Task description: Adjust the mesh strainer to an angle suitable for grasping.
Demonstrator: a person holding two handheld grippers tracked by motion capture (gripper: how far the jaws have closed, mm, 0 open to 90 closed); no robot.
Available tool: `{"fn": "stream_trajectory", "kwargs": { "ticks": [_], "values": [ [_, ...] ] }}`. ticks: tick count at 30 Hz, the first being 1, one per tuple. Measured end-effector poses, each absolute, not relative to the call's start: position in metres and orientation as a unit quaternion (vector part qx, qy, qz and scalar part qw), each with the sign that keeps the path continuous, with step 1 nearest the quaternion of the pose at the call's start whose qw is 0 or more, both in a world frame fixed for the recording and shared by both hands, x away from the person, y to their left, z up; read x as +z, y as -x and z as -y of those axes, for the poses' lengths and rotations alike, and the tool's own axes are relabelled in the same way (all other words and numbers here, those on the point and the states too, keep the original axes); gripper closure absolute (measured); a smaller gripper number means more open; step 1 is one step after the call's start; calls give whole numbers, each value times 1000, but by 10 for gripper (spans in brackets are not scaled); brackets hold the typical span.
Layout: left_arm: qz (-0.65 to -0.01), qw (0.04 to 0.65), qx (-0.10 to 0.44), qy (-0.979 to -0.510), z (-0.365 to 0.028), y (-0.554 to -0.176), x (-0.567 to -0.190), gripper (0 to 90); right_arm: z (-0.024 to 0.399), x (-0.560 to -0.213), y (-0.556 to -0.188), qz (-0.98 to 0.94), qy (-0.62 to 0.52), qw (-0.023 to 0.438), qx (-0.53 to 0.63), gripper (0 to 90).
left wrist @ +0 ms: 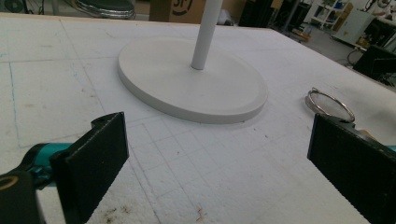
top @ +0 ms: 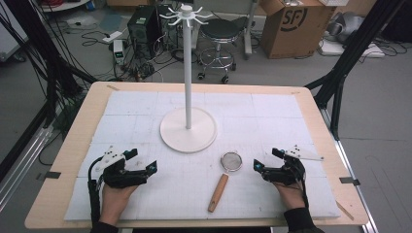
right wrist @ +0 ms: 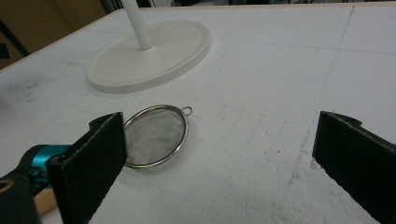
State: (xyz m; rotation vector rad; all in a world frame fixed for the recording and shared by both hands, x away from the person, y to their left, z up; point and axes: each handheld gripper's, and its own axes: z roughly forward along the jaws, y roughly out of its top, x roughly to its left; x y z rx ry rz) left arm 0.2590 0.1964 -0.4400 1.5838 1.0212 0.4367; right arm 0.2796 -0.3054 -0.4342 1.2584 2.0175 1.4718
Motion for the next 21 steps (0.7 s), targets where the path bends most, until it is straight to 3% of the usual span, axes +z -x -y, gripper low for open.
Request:
{"fn": "stream_trajectory", "kwargs": {
  "ticks": [10,13,15,21],
  "values": [
    [-432,570,182,-675,-195,-259,-440,59,303,-435,-281,-712,-443,159,520,56],
    [-432,569,182,-675,-195,-259,-440,59,305,-435,-281,-707,-449,155,524,174],
    [-433,569,183,-675,-195,-259,-440,59,306,-435,-281,-704,-452,148,527,181],
    [-429,571,180,-676,-195,-259,-440,59,306,-436,-282,-705,-452,121,534,318]
  ]
}}
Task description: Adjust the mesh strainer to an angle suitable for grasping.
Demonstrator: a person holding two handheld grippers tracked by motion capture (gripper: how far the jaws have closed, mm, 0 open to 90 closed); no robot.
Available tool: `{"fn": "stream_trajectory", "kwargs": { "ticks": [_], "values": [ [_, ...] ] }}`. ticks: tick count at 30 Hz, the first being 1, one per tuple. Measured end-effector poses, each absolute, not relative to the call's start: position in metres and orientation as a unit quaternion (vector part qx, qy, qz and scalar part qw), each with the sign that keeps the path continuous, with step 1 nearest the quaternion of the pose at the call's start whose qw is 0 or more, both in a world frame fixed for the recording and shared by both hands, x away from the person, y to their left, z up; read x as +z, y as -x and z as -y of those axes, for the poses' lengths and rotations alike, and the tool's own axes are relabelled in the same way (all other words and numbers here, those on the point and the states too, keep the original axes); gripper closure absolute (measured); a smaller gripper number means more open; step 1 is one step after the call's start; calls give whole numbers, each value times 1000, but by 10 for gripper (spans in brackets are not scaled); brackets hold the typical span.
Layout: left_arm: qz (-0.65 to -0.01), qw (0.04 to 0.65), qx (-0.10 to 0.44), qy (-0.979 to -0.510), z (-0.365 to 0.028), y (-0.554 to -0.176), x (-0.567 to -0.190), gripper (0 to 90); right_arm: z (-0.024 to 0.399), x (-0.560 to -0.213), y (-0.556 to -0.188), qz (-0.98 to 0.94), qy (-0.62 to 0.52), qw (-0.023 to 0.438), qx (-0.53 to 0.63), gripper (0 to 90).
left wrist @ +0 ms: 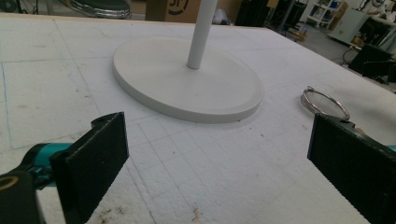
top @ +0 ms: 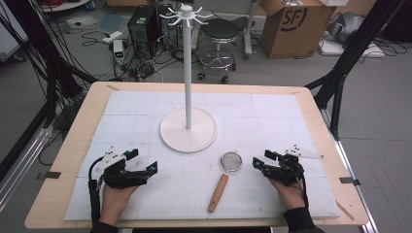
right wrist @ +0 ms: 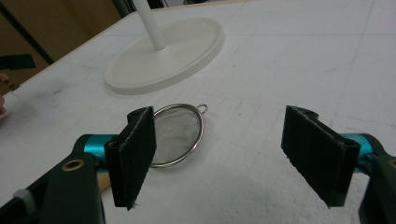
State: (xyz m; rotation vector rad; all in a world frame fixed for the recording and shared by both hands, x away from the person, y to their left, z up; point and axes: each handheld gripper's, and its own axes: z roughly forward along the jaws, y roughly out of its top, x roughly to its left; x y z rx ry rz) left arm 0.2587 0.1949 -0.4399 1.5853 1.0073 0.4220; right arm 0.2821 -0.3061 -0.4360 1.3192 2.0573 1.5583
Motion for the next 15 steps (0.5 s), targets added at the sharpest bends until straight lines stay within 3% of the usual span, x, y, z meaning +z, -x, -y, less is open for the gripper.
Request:
{"fn": "stream_trajectory", "kwargs": {
  "ticks": [15],
  "values": [
    [-426,573,179,-677,-195,-258,-440,59,302,-438,-283,-712,-443,81,538,658]
  ]
}}
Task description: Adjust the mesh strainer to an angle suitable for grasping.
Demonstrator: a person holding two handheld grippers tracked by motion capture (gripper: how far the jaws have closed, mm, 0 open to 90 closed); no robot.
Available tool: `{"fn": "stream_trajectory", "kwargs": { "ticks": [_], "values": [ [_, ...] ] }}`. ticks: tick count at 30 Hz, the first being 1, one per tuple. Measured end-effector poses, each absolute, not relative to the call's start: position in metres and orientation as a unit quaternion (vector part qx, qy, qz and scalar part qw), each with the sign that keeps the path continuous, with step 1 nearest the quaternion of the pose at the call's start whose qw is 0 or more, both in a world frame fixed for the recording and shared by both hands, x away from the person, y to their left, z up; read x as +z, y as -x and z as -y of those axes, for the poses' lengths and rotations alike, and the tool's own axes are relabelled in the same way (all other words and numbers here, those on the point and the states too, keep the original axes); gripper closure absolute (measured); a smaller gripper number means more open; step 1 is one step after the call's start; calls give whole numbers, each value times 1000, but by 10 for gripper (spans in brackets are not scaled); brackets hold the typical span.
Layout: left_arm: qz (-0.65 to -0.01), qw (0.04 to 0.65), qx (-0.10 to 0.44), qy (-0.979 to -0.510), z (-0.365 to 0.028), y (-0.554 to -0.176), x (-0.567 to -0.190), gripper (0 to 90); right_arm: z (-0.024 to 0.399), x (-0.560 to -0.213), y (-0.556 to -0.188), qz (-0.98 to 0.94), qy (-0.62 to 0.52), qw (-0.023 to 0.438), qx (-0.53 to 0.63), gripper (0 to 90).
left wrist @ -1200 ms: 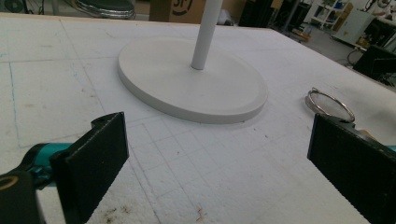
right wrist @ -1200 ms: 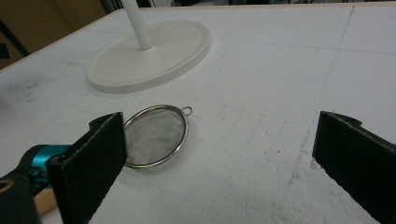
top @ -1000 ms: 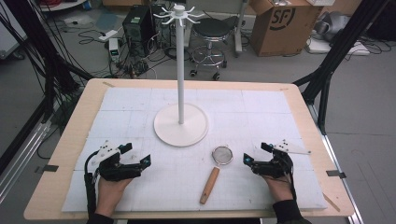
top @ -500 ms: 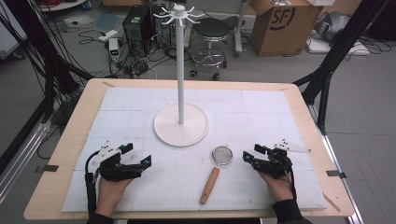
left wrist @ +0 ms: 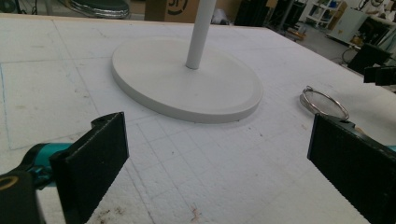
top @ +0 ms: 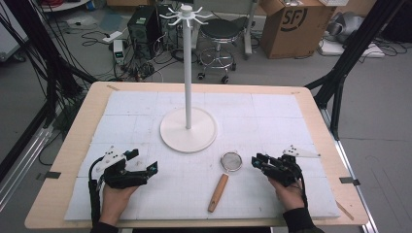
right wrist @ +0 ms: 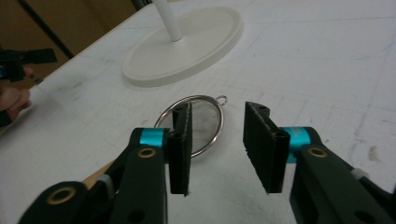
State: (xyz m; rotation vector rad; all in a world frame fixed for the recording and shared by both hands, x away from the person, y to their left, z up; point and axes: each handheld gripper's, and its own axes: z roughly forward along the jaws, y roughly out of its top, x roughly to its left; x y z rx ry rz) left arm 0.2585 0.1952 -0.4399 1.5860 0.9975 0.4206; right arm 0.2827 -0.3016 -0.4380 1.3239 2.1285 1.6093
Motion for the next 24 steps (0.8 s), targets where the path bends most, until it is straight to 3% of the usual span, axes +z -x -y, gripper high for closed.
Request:
{"fn": "stream_trajectory", "kwargs": {
  "ticks": [8,17,24],
  "values": [
    [-425,575,182,-675,-195,-258,-439,59,299,-440,-284,-719,-437,56,537,838],
    [-423,573,183,-678,-194,-258,-440,59,294,-442,-284,-727,-431,32,534,893],
    [-423,576,183,-675,-195,-259,-440,59,276,-447,-274,-745,-409,-18,526,893]
  ]
}}
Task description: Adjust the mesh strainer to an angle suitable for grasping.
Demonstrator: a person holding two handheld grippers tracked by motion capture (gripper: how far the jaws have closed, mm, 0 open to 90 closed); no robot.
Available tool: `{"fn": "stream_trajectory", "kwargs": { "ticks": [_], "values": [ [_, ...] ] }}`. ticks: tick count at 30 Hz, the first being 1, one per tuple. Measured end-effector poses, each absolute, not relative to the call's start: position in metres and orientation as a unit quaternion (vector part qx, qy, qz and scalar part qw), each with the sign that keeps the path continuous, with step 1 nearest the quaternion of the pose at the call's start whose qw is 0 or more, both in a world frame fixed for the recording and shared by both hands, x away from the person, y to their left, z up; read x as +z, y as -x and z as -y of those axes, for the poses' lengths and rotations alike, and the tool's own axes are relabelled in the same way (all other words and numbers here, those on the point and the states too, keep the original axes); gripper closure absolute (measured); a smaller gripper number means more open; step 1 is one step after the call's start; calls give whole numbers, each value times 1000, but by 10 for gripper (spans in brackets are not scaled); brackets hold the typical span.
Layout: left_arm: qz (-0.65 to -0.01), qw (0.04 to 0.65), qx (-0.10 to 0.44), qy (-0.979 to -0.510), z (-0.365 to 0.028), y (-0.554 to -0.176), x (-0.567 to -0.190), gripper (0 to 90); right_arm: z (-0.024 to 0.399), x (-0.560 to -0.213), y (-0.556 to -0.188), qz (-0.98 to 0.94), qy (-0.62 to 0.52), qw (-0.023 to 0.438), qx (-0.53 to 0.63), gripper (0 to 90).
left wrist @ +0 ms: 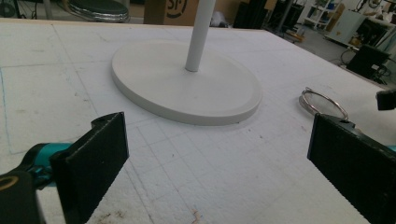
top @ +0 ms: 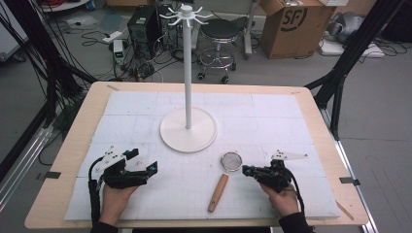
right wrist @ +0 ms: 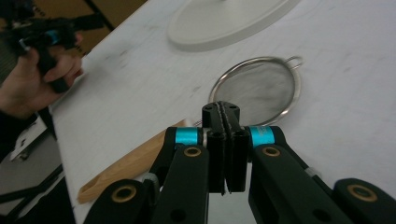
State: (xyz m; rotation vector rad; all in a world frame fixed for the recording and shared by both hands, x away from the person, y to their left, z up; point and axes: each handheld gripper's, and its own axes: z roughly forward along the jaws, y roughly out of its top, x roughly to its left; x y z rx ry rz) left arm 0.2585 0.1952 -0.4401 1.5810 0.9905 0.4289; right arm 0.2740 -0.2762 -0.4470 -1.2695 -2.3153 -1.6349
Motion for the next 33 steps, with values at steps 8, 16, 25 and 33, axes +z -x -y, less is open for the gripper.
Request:
{"fn": "stream_trajectory", "kwargs": {
  "ticks": [8,16,25,33],
  "values": [
    [-424,576,183,-674,-195,-259,-440,59,251,-454,-265,775,377,63,-503,893],
    [-424,576,183,-675,-196,-259,-440,59,239,-456,-256,786,359,90,-495,893],
    [-423,575,182,-677,-195,-259,-440,59,231,-457,-254,797,350,99,-483,893],
    [-424,575,182,-676,-195,-258,-440,59,223,-458,-253,814,333,107,-463,893]
  ]
}}
